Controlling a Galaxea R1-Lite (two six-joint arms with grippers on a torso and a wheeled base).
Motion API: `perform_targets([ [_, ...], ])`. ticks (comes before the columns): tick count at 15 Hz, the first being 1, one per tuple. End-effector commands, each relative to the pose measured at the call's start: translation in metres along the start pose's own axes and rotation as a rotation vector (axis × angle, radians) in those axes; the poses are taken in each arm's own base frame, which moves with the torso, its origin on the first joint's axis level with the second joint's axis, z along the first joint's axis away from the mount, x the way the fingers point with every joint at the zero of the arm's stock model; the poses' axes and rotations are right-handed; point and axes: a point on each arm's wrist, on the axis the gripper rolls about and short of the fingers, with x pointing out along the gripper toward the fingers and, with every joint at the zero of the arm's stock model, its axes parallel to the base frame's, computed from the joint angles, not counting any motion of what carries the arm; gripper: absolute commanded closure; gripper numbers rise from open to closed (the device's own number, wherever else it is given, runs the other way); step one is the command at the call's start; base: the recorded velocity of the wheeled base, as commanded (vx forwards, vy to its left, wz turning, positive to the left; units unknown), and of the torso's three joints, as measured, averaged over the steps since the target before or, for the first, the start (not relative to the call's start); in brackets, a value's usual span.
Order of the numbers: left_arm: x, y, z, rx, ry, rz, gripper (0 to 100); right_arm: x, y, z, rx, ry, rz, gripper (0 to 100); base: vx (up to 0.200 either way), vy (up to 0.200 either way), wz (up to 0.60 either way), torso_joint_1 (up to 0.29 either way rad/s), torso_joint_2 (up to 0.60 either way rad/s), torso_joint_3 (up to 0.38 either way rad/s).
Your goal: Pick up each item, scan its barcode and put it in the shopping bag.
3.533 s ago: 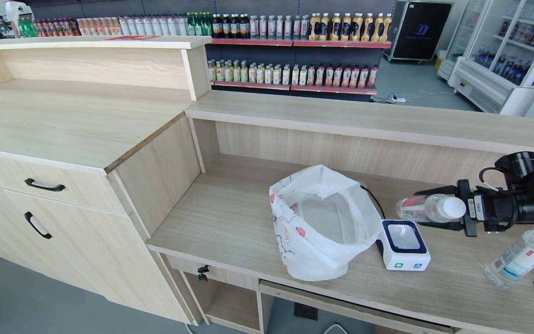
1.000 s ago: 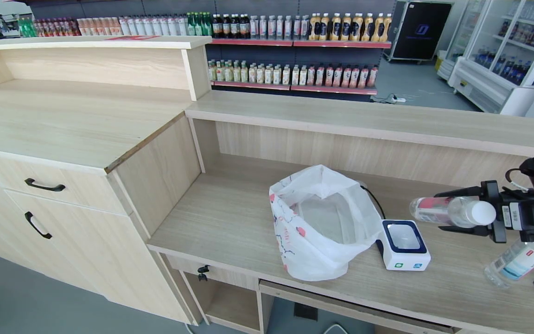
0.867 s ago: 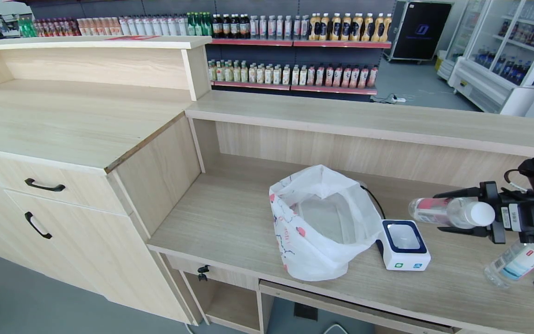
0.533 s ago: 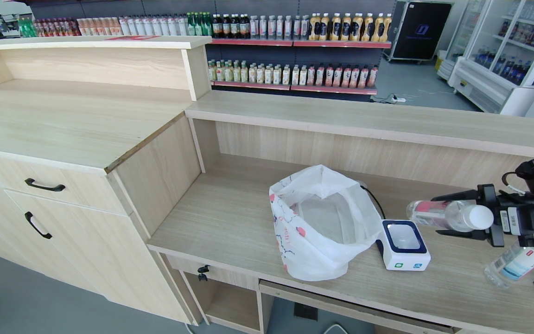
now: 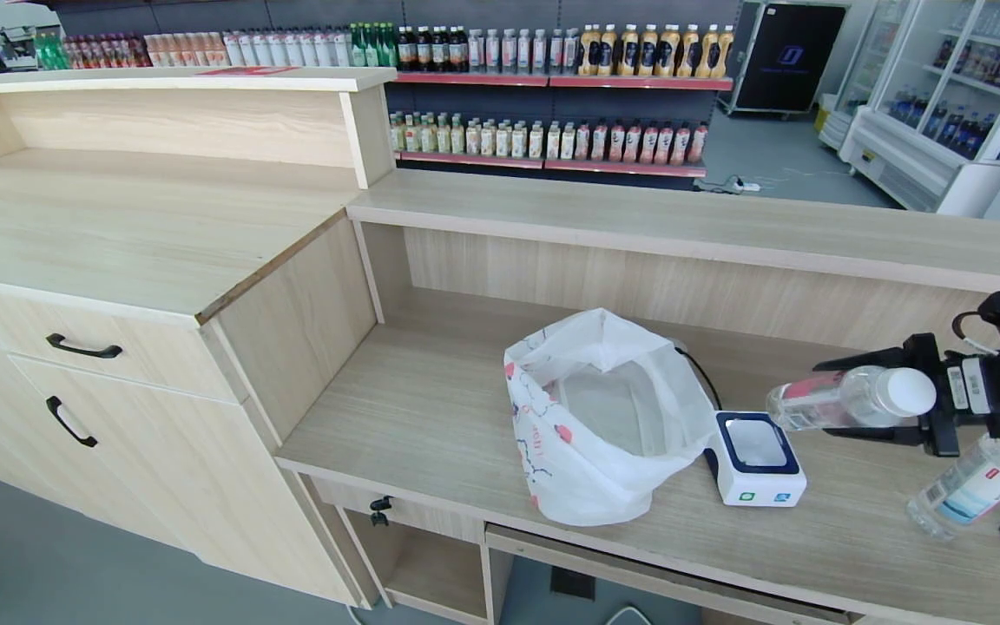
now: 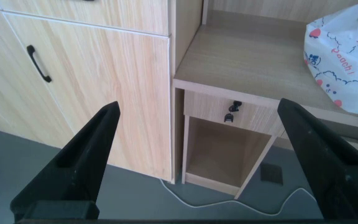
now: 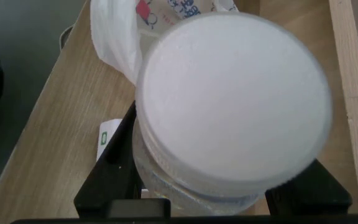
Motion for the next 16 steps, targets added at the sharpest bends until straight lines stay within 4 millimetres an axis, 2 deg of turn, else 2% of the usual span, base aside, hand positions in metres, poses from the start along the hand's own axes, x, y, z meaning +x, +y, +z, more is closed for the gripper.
perform_targets([
  [1,0.000,0.000,0.000,0.000,-0.001,0.000,0,-0.026,-0.017,0.036,0.063,0.030,-0.074,100,0.000,0.000,0.00,0.000,0.00,0.000],
  [4,0.000,0.000,0.000,0.000,-0.001,0.000,0,-0.062,-0.022,0.072,0.447,0.069,-0.187,100,0.000,0.000,0.00,0.000,0.00,0.000],
  [6,0.000,0.000,0.000,0.000,-0.001,0.000,0,-0.080,-0.013,0.091,0.705,0.078,-0.259,100,0.000,0.000,0.00,0.000,0.00,0.000],
  [7,0.000,0.000,0.000,0.000,-0.001,0.000,0,-0.081,-0.009,0.090,0.761,0.078,-0.264,100,0.000,0.000,0.00,0.000,0.00,0.000],
  [9,0.000,0.000,0.000,0.000,-0.001,0.000,0,-0.084,0.002,0.090,0.985,0.065,-0.286,100,0.000,0.000,0.00,0.000,0.00,0.000],
  [13,0.000,0.000,0.000,0.000,-0.001,0.000,0,-0.092,-0.012,0.099,1.408,-0.008,-0.341,100,0.000,0.000,0.00,0.000,0.00,0.000],
  [16,0.000,0.000,0.000,0.000,-0.001,0.000,0,-0.092,-0.022,0.097,1.589,-0.018,-0.367,100,0.000,0.000,0.00,0.000,0.00,0.000],
])
